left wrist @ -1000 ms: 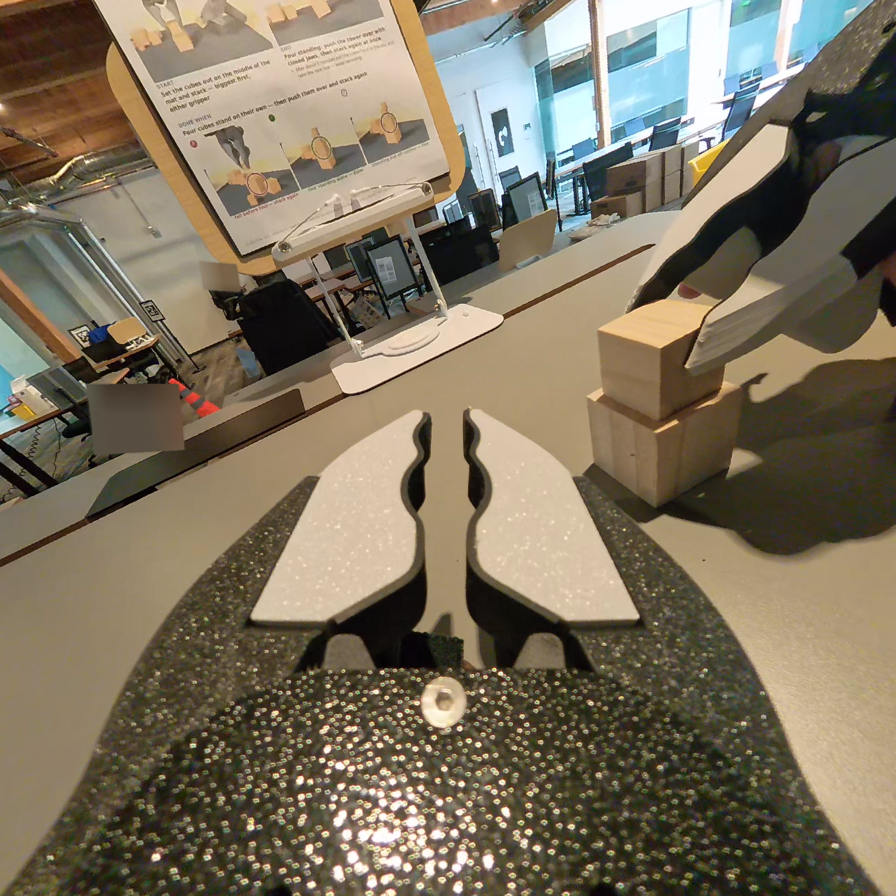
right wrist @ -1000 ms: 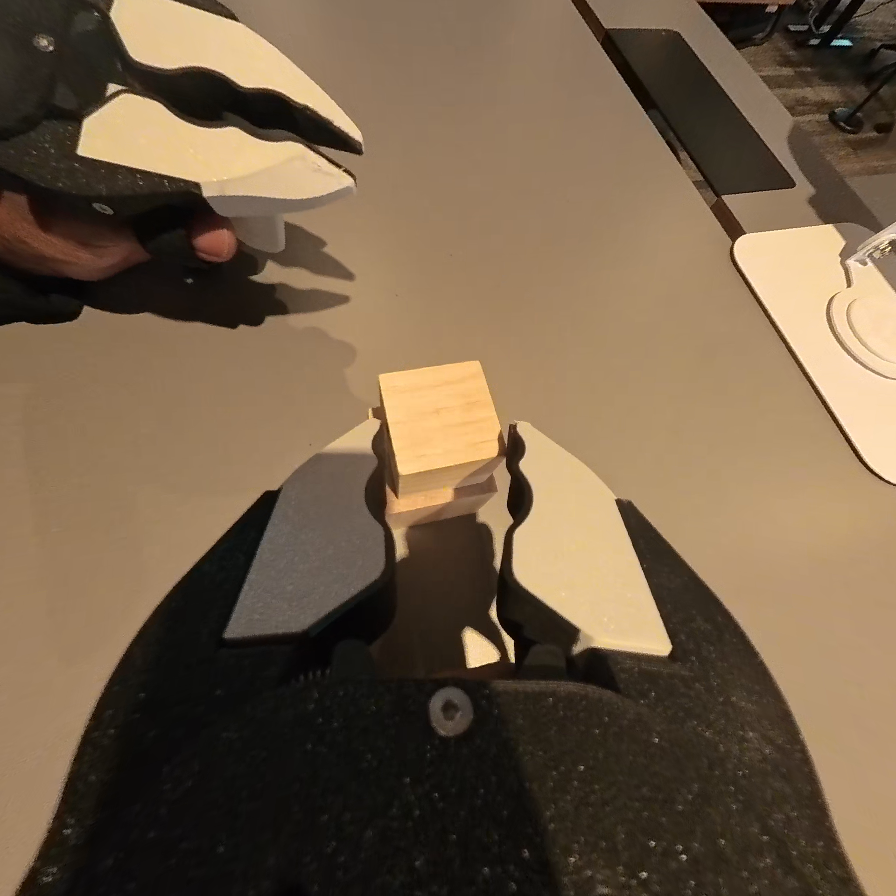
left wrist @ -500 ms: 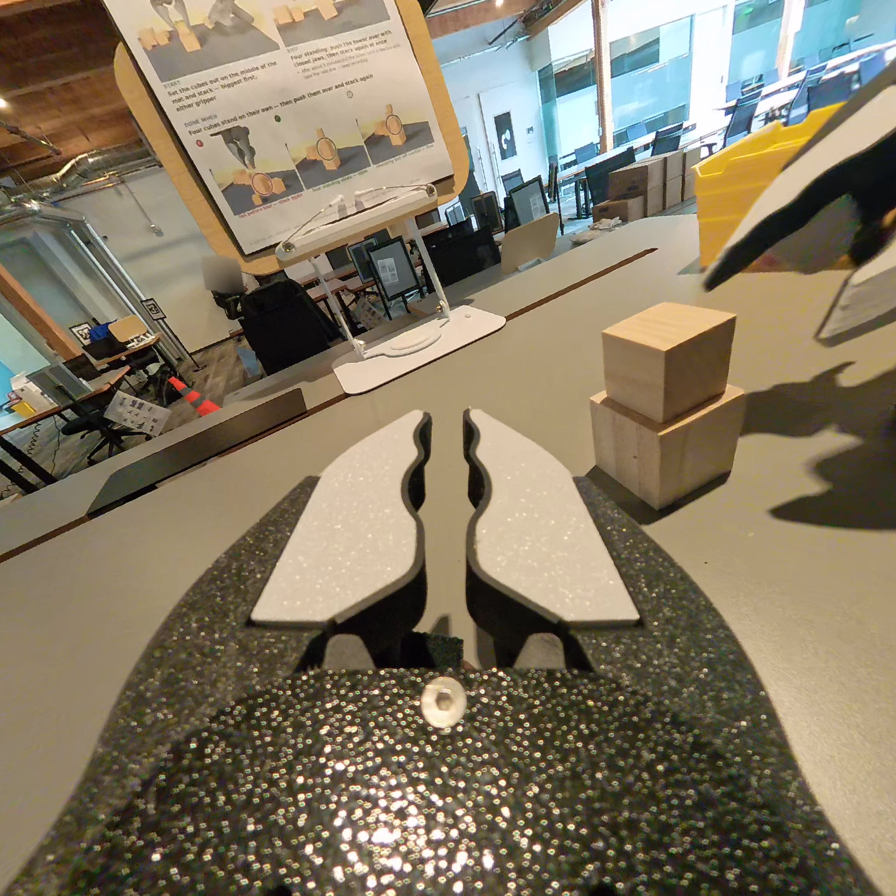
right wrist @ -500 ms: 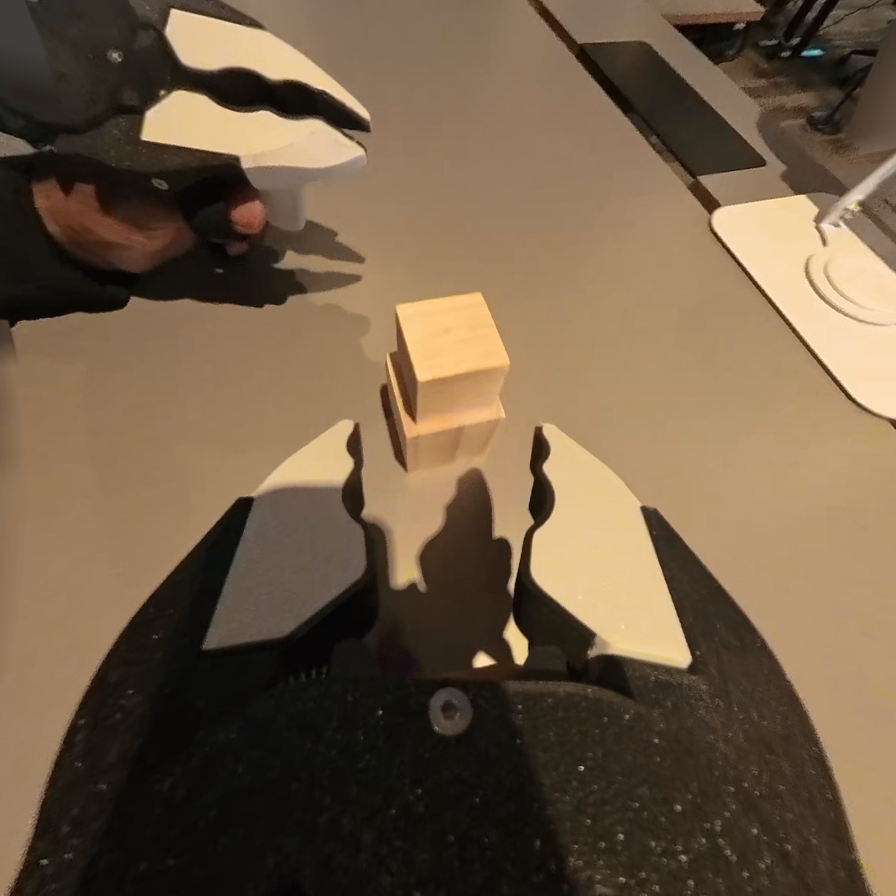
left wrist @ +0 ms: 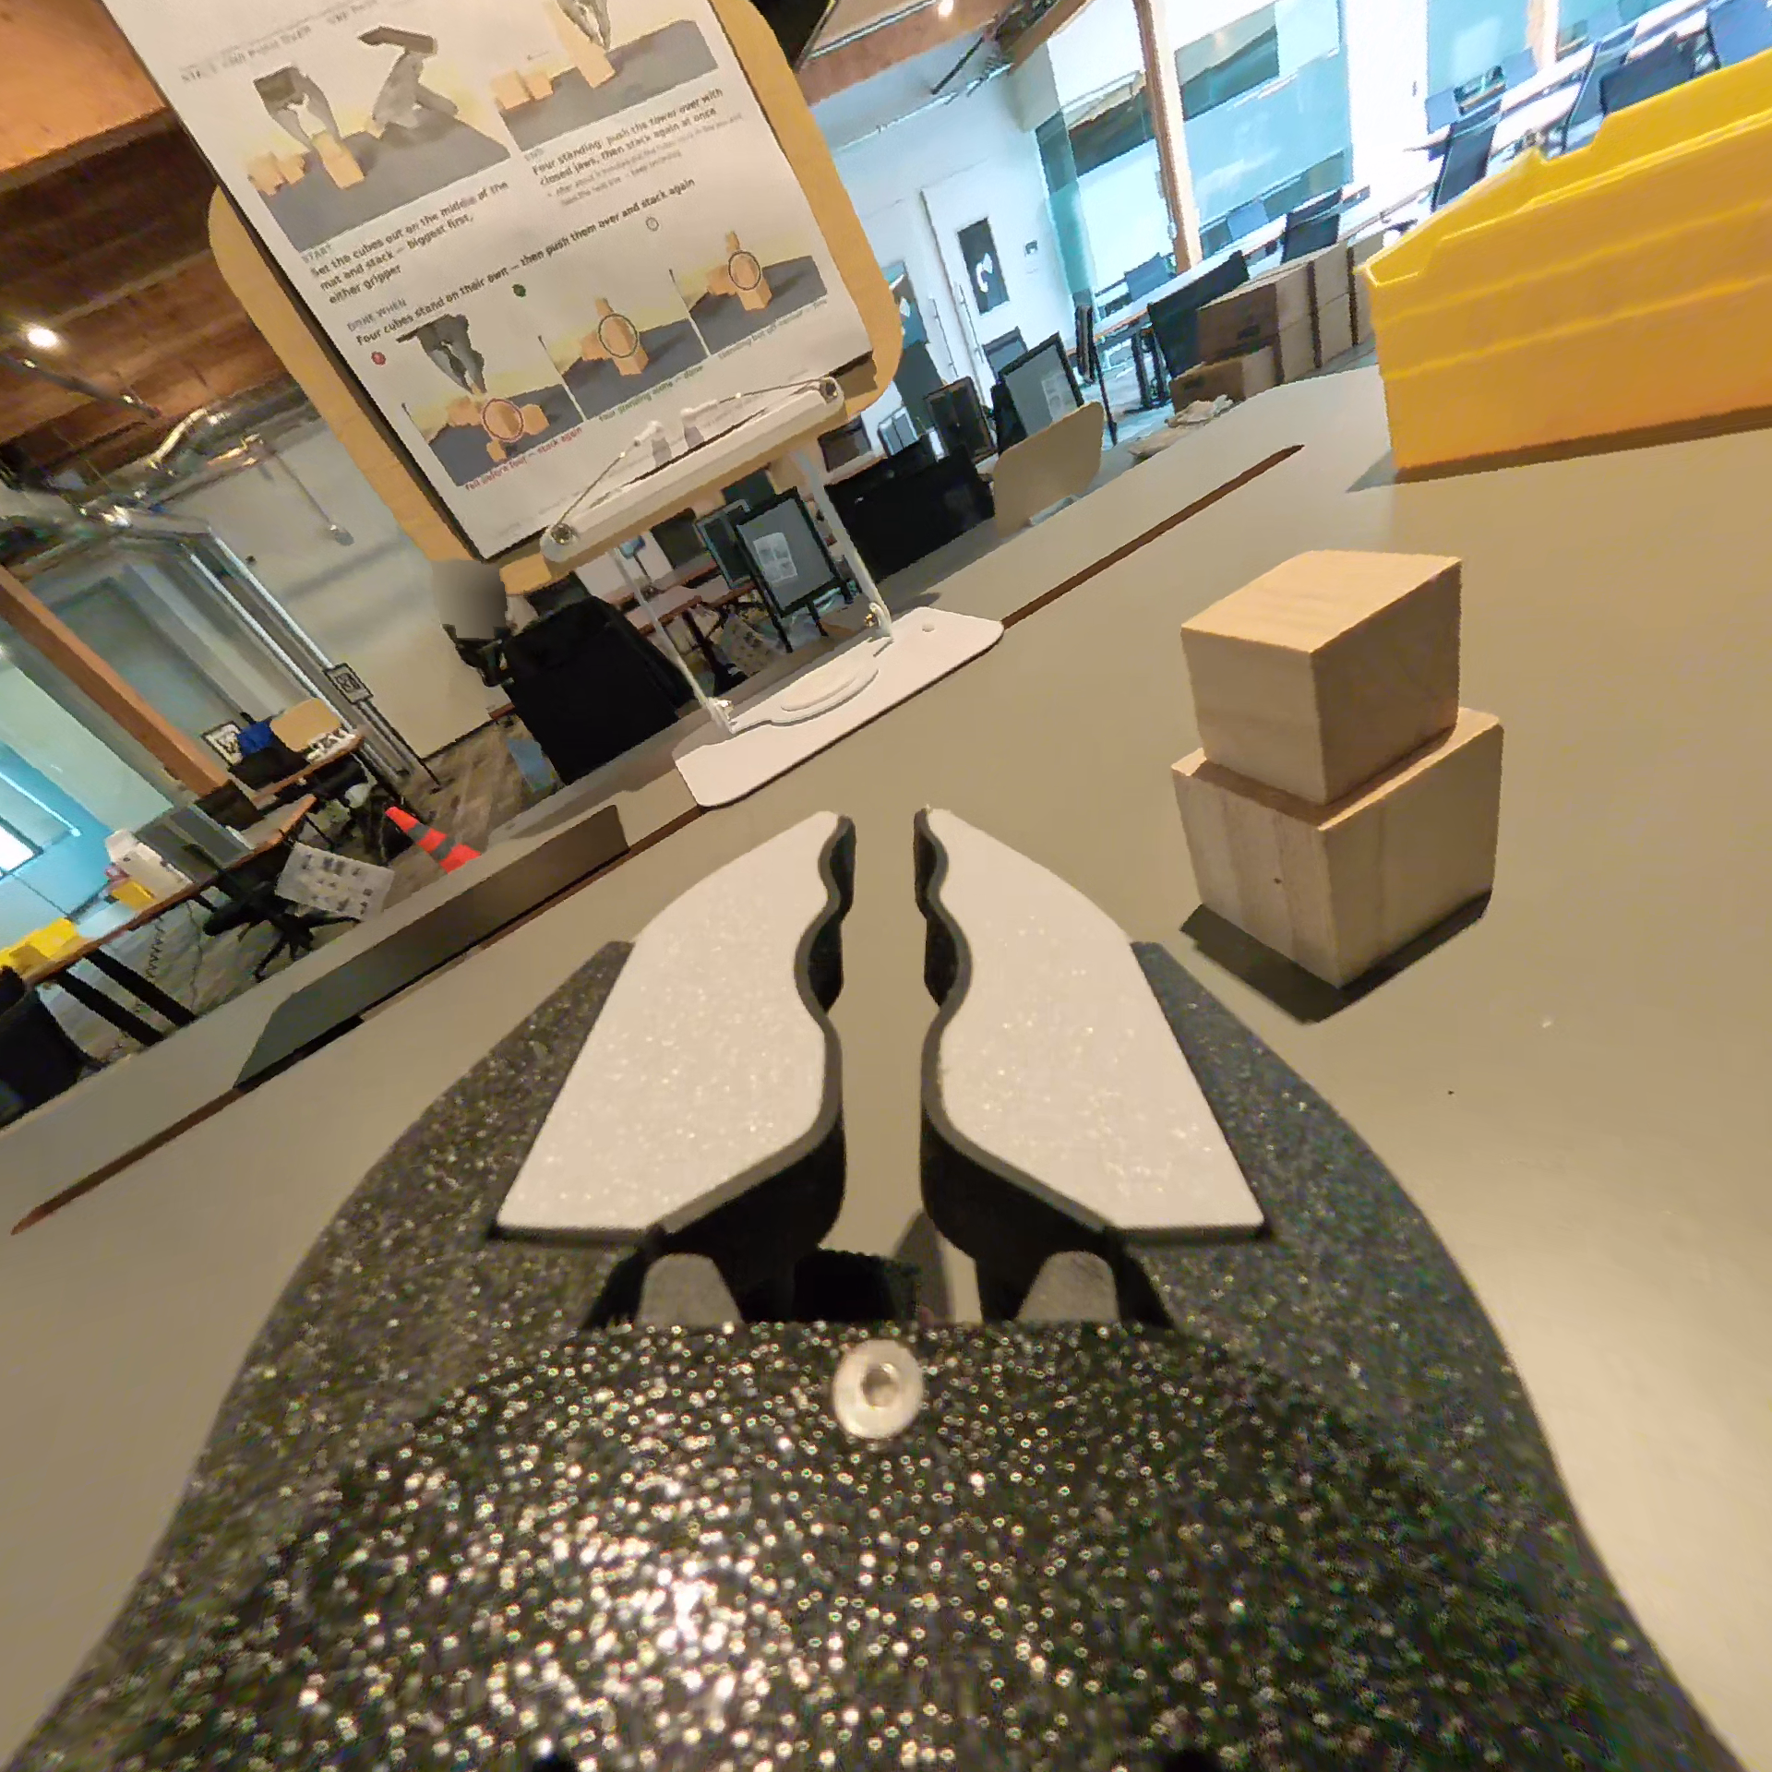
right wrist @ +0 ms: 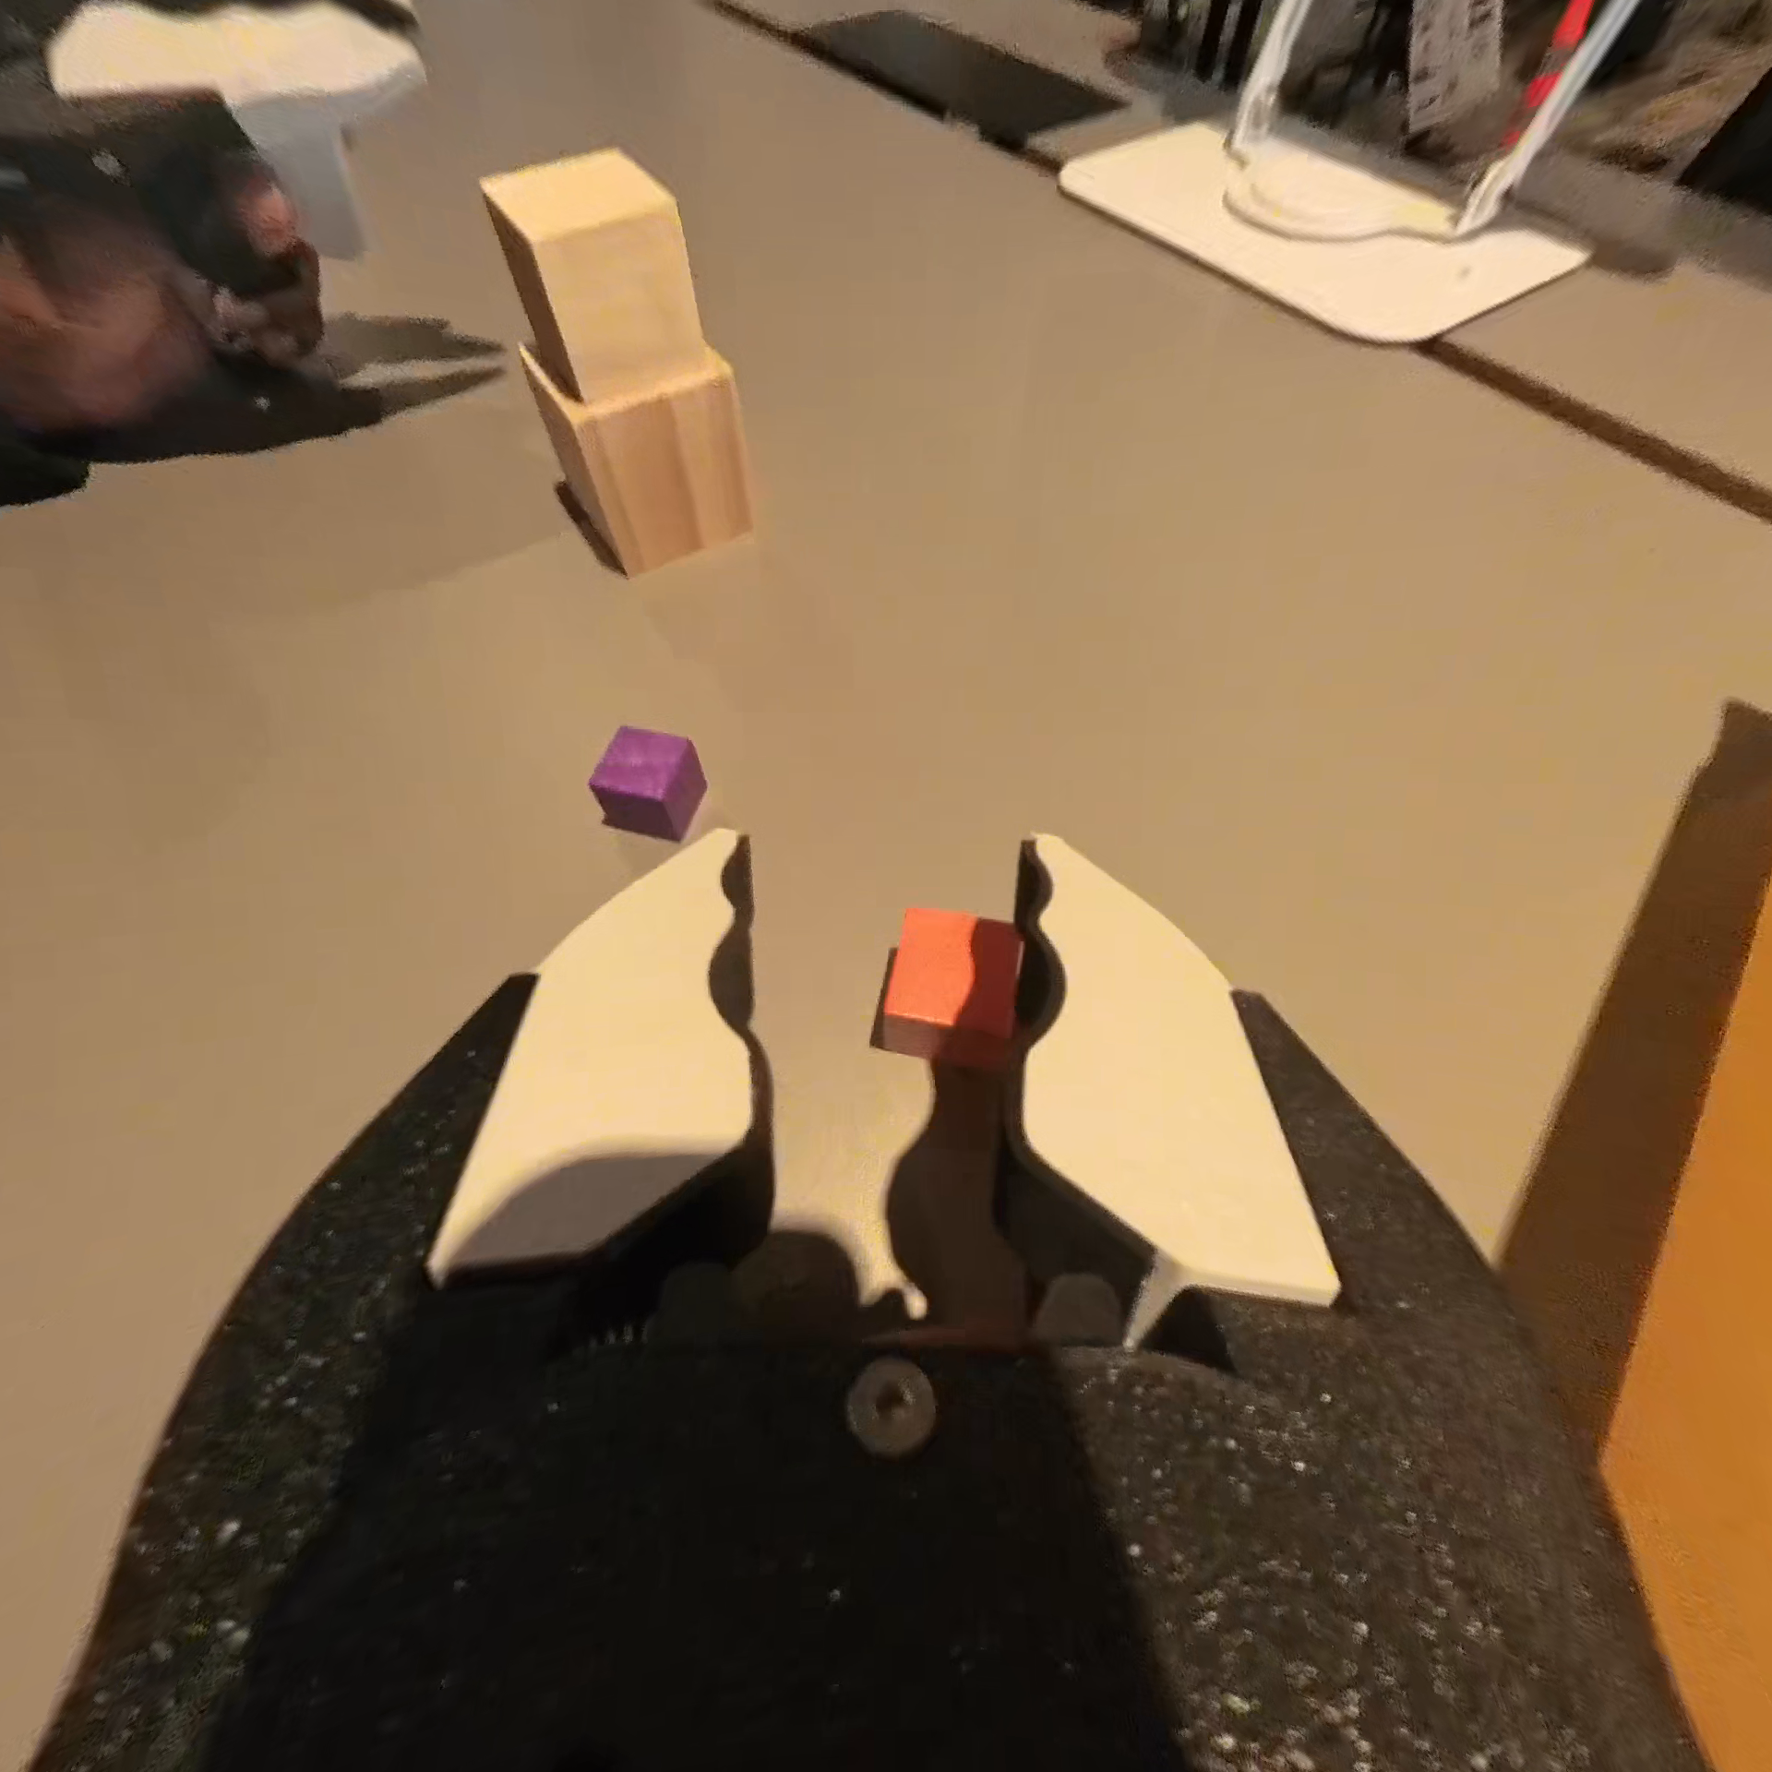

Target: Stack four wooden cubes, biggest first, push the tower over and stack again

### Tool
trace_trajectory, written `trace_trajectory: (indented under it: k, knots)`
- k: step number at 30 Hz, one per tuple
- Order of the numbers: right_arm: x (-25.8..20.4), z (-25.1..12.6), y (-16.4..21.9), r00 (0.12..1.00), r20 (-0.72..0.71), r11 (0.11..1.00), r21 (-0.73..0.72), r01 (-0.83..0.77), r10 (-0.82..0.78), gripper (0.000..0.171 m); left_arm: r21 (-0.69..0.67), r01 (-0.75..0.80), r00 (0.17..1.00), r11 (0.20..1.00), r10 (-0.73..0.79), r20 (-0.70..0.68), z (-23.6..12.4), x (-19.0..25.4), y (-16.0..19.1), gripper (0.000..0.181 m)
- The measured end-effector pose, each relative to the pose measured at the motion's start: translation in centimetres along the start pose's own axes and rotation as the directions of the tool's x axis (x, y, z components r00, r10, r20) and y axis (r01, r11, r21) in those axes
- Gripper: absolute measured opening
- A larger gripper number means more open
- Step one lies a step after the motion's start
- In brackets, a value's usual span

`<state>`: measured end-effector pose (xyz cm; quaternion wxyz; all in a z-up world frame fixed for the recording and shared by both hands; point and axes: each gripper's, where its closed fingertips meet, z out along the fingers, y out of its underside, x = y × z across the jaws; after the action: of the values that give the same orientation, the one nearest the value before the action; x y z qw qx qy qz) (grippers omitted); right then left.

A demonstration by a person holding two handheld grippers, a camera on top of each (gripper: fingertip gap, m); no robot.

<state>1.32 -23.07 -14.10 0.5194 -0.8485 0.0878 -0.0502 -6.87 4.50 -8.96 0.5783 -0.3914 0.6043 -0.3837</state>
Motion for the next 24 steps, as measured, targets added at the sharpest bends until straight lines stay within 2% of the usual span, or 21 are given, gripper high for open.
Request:
trace_trajectory:
  k: [2,7,11,13,16,20,24]
  knots:
    - [0.2,-0.4,0.0,1.000,-0.020,1.000,0.010,-0.005,0.005,0.051,-0.001,-0.034,0.999,0.999,0.034,0.007,0.1,0.2,0.0,0.011]
    - [2.0,-0.4,2.3,0.986,-0.154,0.988,-0.133,-0.080,0.059,0.053,-0.042,-0.147,0.989,0.988,0.147,-0.001,0.6,1.3,0.6,0.010]
    - [2.6,0.5,3.6,0.979,-0.198,0.960,-0.258,-0.103,0.052,0.029,-0.075,-0.212,0.977,0.974,0.212,-0.009,1.0,1.8,1.1,0.010]
    - [2.3,1.3,2.9,0.984,-0.163,0.962,-0.252,-0.108,0.068,0.028,-0.070,-0.208,0.978,0.976,0.208,0.000,0.9,1.7,1.0,0.010]
    - [0.7,2.7,-1.1,0.997,-0.025,0.985,-0.157,-0.070,0.066,0.029,-0.052,-0.174,0.984,0.983,0.176,0.023,0.7,1.1,0.7,0.010]
    - [-2.4,4.1,-9.2,0.982,0.185,0.999,-0.028,0.036,-0.030,0.029,-0.043,-0.151,0.987,0.988,0.153,0.044,0.6,0.6,0.6,0.010]
    - [-5.9,6.4,-14.6,0.929,0.326,0.982,-0.006,0.187,-0.175,0.028,-0.029,-0.143,0.988,0.989,0.144,0.048,0.5,0.5,0.4,0.009]
